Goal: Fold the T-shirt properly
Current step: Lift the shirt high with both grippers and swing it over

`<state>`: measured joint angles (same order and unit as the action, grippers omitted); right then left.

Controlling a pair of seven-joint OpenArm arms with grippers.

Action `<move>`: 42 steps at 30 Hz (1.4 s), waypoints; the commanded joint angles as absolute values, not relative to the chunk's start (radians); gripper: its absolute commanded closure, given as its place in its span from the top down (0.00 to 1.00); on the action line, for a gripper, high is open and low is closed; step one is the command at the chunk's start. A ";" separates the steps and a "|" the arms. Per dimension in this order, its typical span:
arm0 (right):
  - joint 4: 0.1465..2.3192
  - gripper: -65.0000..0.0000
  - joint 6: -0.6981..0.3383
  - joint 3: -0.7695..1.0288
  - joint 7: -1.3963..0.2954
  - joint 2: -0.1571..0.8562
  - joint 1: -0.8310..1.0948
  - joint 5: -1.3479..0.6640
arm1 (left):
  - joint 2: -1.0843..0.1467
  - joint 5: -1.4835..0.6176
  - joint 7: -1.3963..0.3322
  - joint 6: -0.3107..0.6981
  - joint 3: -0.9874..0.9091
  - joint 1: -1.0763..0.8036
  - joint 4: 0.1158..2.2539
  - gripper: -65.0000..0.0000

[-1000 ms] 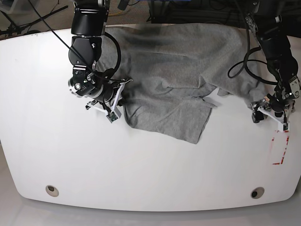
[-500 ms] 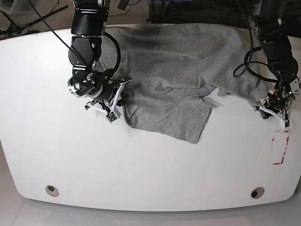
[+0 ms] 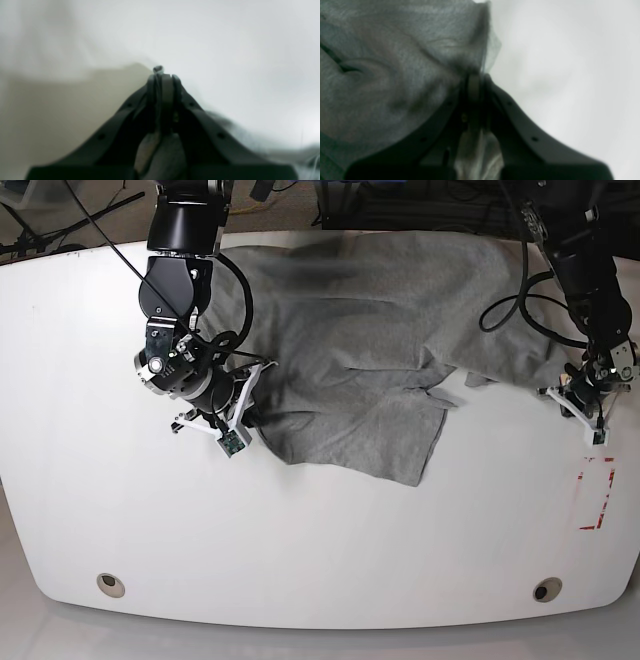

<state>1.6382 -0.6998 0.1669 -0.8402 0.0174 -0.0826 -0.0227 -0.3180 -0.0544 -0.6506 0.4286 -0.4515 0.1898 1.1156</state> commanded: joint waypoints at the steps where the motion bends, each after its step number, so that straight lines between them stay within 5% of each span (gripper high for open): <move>1: 1.670 0.00 -0.698 0.170 -0.822 0.028 -0.108 -0.025 | -0.334 -0.058 -0.688 0.432 -0.455 0.211 1.234 0.01; 21: 1.669 0.00 -0.698 0.225 -0.881 0.206 -0.450 -0.033 | -0.274 -0.056 -0.989 0.432 -0.483 0.320 1.811 0.01; 42: 1.675 0.00 -0.698 0.176 -1.063 0.355 -0.995 -0.036 | -0.401 -0.051 -1.162 0.432 -0.478 0.809 1.871 0.01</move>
<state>1.6615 -0.7078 0.1692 -1.0595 0.3363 -0.9535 -0.0528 -0.3725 -0.0635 -1.1851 0.4366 -0.4789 0.7658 1.8725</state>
